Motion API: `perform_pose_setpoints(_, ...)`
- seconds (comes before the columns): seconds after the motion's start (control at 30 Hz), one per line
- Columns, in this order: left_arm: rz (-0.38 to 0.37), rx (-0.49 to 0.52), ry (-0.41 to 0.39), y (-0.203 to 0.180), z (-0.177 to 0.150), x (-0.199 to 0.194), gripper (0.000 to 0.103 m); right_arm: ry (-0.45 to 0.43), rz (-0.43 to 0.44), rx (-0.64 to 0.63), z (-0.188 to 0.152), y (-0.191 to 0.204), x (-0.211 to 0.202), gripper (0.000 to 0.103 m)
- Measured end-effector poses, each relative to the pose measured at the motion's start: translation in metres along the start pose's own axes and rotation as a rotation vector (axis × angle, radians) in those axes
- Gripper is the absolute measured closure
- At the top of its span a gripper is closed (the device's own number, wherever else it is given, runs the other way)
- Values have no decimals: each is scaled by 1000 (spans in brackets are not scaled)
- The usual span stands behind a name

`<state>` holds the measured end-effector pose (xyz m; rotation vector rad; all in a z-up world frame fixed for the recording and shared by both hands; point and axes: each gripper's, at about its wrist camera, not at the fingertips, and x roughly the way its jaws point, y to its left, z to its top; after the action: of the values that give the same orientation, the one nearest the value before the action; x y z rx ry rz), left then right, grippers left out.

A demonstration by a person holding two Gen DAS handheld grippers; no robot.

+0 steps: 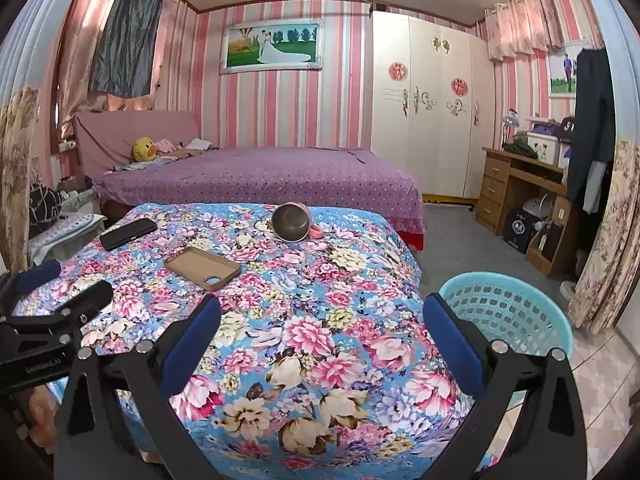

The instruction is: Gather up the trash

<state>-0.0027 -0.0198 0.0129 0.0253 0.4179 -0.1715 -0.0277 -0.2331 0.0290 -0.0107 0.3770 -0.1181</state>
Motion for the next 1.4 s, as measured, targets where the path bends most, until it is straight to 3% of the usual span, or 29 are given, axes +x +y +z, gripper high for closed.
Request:
perform_pose_setpoints(0.4,-9,-25,-13,15,5,3,5,-32,-1,-23,4,17,-1,4)
perform_pose_setpoints(1.4,16,-1,-54,16,6,-4,5,-37,-28,1,5,10,-7,4)
